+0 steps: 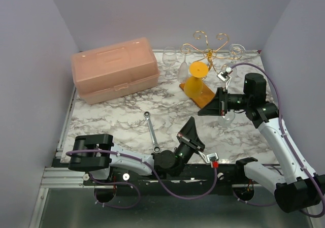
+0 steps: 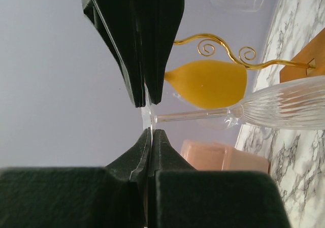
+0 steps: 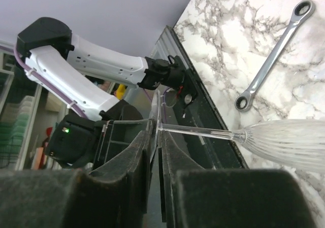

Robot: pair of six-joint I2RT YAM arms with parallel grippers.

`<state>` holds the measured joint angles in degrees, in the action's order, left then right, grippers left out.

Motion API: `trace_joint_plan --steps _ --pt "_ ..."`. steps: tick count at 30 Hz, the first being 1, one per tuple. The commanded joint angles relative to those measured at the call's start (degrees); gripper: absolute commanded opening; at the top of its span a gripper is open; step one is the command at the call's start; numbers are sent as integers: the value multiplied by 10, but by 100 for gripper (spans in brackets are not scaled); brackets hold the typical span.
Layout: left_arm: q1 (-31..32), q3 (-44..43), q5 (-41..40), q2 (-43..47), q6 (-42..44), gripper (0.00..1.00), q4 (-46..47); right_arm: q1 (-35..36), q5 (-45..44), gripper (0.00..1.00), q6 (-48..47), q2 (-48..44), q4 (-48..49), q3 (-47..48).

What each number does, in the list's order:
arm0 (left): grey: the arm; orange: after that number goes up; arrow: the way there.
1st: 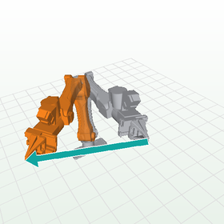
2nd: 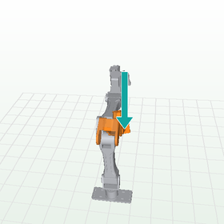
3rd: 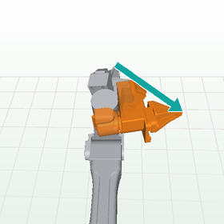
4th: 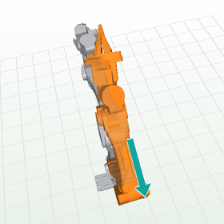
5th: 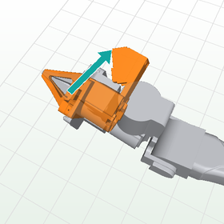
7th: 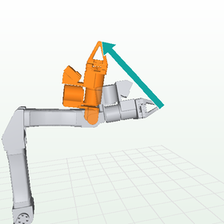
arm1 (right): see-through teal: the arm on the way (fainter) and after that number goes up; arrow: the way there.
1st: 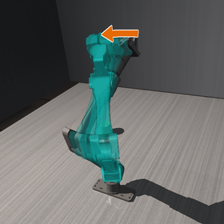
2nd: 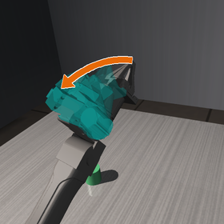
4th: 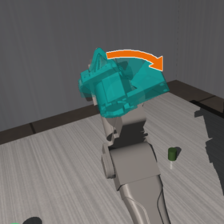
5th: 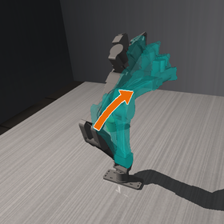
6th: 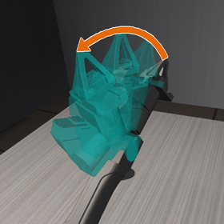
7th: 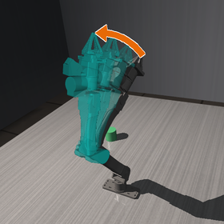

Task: Place the wine glass upside down on the wine glass rack
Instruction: Turn the wine glass upside down at the wine rack.

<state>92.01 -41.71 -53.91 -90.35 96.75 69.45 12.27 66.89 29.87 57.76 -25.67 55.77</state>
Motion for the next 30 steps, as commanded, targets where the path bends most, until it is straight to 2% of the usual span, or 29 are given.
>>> trace_joint_plan --steps 1,2,3,9,13,17,20,23,25,27,30 --pt "5 -21 25 -8 -13 0 -3 -2 -2 8 3 -9 13 -11" --pt "5 -22 24 -8 -13 0 -2 -3 3 1 4 -9 17 -13" --pt "5 -23 24 -8 -13 5 1 -2 6 0 8 -9 21 -14" --pt "8 -17 26 -5 -11 55 32 -9 14 0 15 -10 22 -4" --pt "15 -8 21 18 -46 75 13 -30 11 0 10 -24 7 1" --pt "24 -3 15 60 -113 87 -51 -61 0 0 5 -48 -6 -11" --pt "27 -7 13 106 -191 94 -134 -84 -6 0 -17 -59 -43 -2" --pt "27 -26 18 172 -314 96 -265 -111 -25 0 -60 -63 -108 20" --pt "23 -47 38 221 -413 98 -387 -119 -35 0 -85 -67 -148 33" --pt "9 -71 79 269 -521 99 -500 -144 -42 0 -97 -71 -170 42" --pt "-27 -96 139 334 -642 98 -601 -164 -51 0 -101 -72 -181 52"
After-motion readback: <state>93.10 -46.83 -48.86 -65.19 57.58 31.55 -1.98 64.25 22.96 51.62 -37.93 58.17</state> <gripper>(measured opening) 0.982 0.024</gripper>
